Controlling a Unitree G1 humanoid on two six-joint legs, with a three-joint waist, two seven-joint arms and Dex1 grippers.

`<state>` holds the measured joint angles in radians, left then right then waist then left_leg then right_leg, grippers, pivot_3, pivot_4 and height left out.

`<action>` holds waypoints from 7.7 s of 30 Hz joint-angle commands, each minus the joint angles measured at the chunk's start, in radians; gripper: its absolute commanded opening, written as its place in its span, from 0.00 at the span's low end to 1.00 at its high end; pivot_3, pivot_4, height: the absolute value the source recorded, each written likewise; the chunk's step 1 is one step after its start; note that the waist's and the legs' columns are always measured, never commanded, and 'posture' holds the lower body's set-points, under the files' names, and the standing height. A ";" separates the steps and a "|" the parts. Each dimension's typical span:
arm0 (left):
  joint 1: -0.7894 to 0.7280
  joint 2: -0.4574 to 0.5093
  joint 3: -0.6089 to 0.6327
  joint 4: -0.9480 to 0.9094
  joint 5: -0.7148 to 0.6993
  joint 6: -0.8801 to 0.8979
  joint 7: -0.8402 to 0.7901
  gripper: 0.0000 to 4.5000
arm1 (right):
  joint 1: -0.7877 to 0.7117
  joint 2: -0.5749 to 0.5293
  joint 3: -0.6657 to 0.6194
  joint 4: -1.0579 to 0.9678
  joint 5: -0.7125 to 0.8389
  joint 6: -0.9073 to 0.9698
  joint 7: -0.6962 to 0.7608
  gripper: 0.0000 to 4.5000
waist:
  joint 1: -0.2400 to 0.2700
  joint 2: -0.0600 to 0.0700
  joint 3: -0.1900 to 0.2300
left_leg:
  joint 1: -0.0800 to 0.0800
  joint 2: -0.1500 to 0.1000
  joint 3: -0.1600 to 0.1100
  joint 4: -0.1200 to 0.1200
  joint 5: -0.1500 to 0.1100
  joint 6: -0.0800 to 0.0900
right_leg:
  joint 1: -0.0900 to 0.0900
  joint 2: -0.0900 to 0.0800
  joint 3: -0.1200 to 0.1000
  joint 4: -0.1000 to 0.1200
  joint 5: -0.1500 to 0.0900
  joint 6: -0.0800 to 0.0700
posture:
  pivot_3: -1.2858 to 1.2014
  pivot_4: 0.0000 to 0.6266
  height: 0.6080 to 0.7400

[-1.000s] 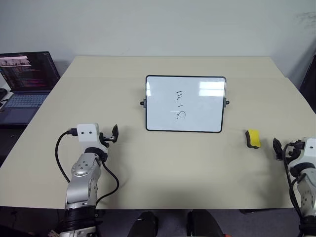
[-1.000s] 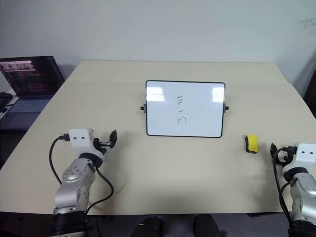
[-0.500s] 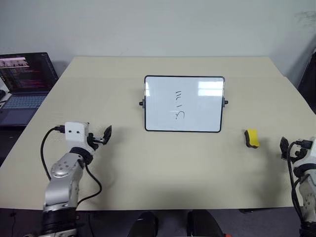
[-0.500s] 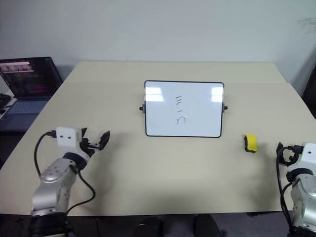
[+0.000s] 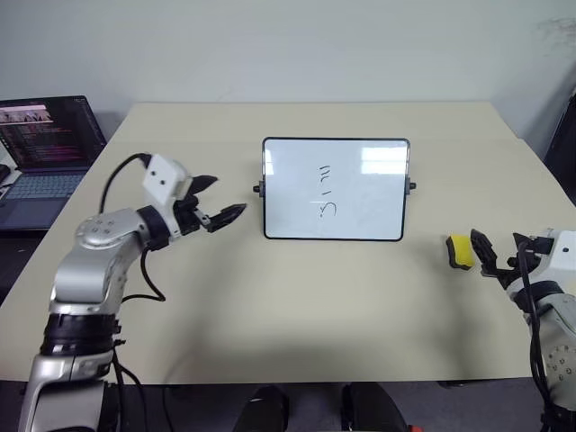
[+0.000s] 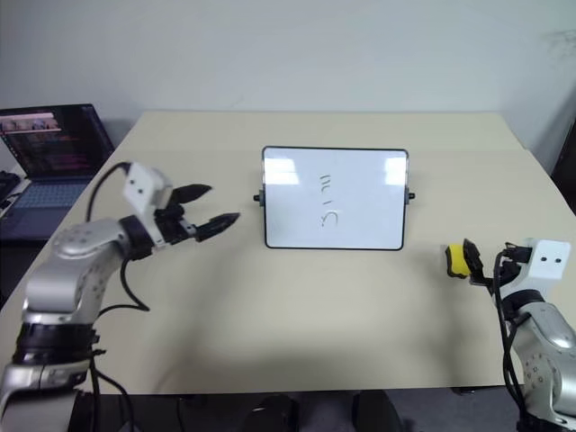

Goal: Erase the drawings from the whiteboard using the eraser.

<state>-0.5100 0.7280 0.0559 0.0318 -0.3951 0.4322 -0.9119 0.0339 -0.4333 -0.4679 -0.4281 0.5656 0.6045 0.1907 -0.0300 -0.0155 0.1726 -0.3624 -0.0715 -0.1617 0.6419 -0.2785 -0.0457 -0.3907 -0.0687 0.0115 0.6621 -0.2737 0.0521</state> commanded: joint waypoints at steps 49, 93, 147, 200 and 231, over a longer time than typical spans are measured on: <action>-0.153 -0.033 -0.196 -0.076 0.008 -0.025 -0.351 1.00 | -0.291 -0.022 0.088 0.344 -0.196 0.140 -0.060 0.69 | -0.003 0.000 0.000 | -0.002 -0.002 0.004 0.000 -0.002 0.003 | -0.006 -0.001 0.003 0.002 -0.001 0.002 | 0.52 0.24 1.00; -0.206 -0.048 -0.086 0.016 0.055 0.258 0.049 1.00 | -0.958 0.122 0.699 0.783 -0.640 -0.615 0.195 0.22 | -0.022 -0.001 0.000 | -0.015 -0.003 0.004 0.004 0.000 -0.002 | -0.022 -0.002 0.003 0.005 0.000 0.003 | 0.52 0.24 1.00; -0.086 -0.015 -0.059 -0.061 0.062 0.254 0.068 1.00 | -1.175 0.311 0.522 1.106 -0.564 -0.681 0.265 0.22 | -0.055 -0.001 -0.001 | -0.004 -0.002 0.006 0.003 0.004 -0.006 | -0.020 -0.002 0.008 0.018 0.002 -0.001 | 0.52 0.24 1.00; -0.117 -0.012 -0.090 0.001 0.071 0.195 -0.033 1.00 | -0.832 0.265 0.700 0.650 -0.686 -0.493 0.215 0.22 | -0.048 -0.002 -0.001 | -0.005 -0.002 0.007 0.003 0.004 -0.006 | -0.020 -0.001 0.008 0.018 0.002 -0.001 | 0.52 0.24 1.00; -0.111 0.004 -0.114 0.004 0.104 0.165 -0.083 1.00 | -0.881 0.275 0.767 1.099 -0.767 -0.778 0.295 0.22 | -0.055 -0.002 -0.002 | 0.000 0.000 0.006 0.004 0.003 -0.004 | -0.016 0.002 0.008 0.020 0.003 -0.002 | 0.52 0.24 1.00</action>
<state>-0.6013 0.7195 -0.0768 0.0479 -0.2919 0.6178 -0.9932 -0.8507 -0.1496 0.2989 0.6860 -0.1867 -0.1869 0.4815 -0.0848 -0.0173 0.1711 -0.3628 -0.0719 -0.1555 0.6459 -0.2757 -0.0493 -0.4066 -0.0665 0.0196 0.6817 -0.2711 0.0503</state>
